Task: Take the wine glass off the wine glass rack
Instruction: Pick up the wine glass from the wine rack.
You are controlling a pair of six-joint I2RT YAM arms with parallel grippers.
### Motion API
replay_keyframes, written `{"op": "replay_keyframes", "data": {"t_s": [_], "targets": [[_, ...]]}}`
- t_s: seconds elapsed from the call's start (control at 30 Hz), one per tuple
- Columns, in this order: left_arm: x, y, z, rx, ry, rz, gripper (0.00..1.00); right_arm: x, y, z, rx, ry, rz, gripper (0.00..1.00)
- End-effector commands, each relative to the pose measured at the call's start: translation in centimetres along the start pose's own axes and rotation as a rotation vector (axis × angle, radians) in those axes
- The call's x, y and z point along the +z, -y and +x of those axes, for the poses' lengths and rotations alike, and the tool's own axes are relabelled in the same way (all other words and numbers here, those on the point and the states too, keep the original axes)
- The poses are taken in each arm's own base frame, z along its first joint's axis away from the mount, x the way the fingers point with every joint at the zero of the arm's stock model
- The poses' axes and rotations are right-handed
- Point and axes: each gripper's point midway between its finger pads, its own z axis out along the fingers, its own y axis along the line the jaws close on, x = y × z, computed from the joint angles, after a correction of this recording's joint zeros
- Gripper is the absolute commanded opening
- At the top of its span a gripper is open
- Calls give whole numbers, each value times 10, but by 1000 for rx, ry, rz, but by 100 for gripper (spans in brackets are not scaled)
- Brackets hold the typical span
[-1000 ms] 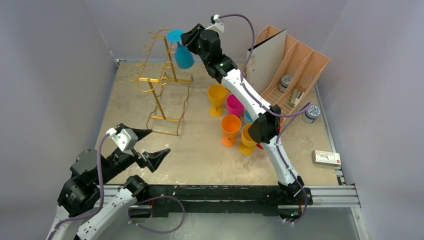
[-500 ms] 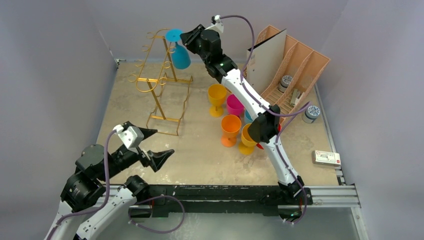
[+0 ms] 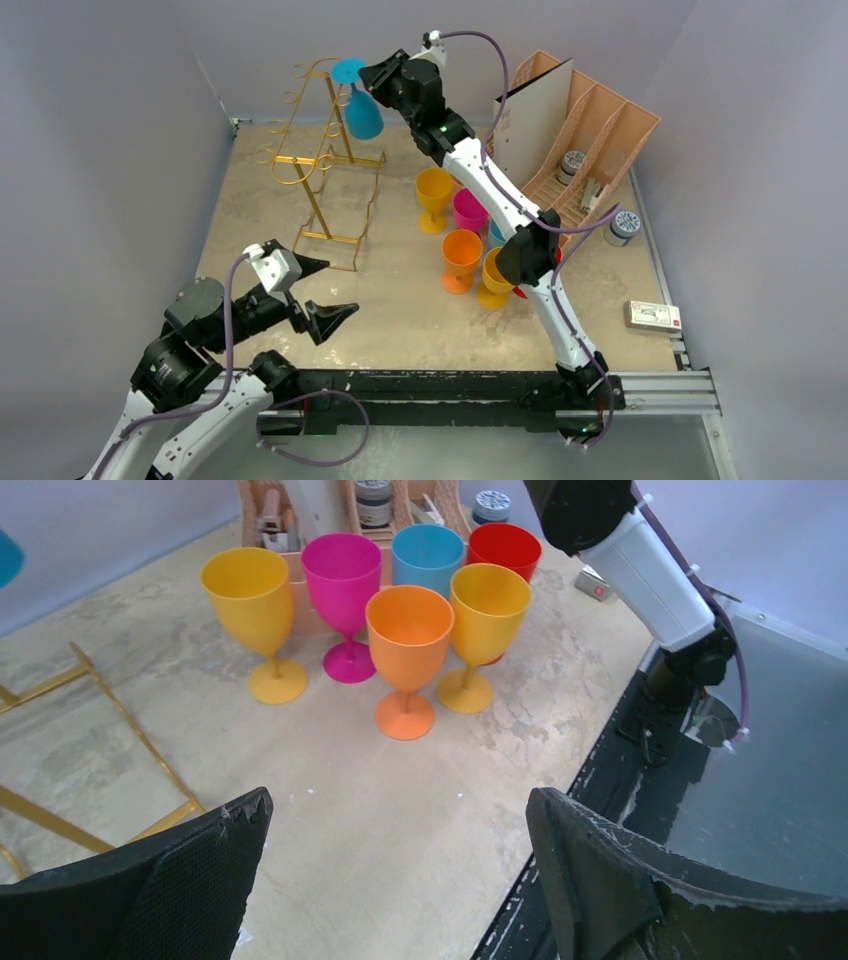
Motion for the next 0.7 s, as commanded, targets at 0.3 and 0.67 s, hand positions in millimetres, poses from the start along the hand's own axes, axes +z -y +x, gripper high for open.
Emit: {"op": "replay_keyframes", "data": {"t_s": [0.3,0.67], "targets": [[5,16,7,17,-43,109,96,-6,-21,-15,31,3,-61,17],[7,18,11,10,-63,126,96,-15,-36,-27,54,7,-90,2]]}}
